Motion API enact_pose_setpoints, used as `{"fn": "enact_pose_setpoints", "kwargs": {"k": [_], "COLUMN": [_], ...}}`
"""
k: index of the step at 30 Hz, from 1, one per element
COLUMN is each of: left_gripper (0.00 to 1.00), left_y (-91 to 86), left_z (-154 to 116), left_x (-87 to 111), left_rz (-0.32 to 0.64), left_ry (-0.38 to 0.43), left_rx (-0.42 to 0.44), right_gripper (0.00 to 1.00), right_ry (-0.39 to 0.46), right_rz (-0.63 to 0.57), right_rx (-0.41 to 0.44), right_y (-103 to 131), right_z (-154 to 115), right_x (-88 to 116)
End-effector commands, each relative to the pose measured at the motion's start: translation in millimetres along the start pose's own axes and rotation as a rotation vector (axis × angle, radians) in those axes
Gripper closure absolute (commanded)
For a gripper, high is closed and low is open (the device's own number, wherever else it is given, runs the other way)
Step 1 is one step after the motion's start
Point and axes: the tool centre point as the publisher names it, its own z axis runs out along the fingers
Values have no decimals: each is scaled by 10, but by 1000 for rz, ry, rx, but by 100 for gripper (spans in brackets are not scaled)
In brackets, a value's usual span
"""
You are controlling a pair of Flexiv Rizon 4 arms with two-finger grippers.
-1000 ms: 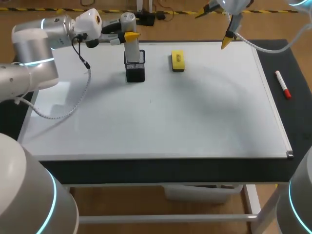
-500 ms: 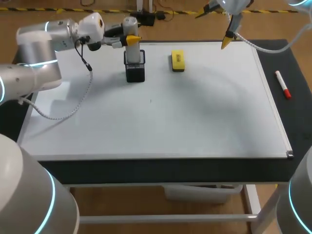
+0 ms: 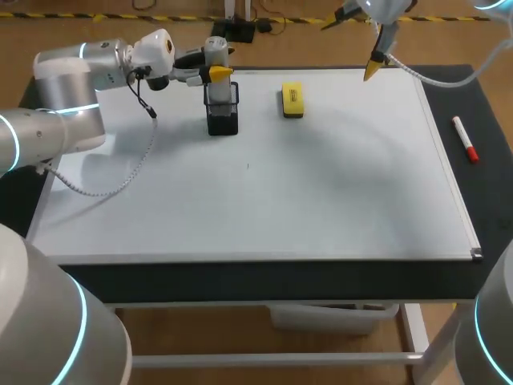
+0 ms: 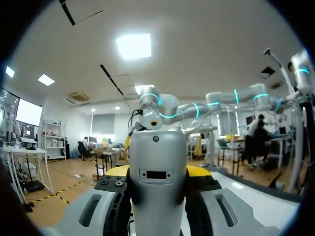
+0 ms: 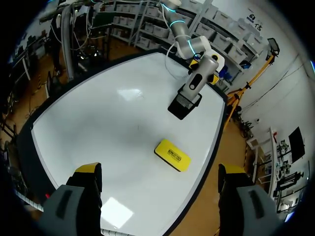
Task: Pick up the inspection probe, press it on each red-marked spot on the whiteboard one by one, put down the probe, pick up the eraser, and wipe off all the red marks.
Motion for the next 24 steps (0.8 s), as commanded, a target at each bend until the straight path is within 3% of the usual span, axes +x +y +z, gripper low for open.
{"fn": "enact_pose_setpoints", "kwargs": {"k": [1, 24], "left_gripper": [100, 100], "left_y": [97, 318], "left_z": [-4, -39], "left_x": [-85, -172], "left_rz": [-13, -44], "left_ry": [32, 57], "left_rx": [15, 5], "right_gripper": [0, 0], "right_ry": [5, 5], "right_rz": [-2, -2], "right_rx": [4, 4], "right_y": [0, 0], "right_z": [-10, -10], "right_x": [-4, -4]}}
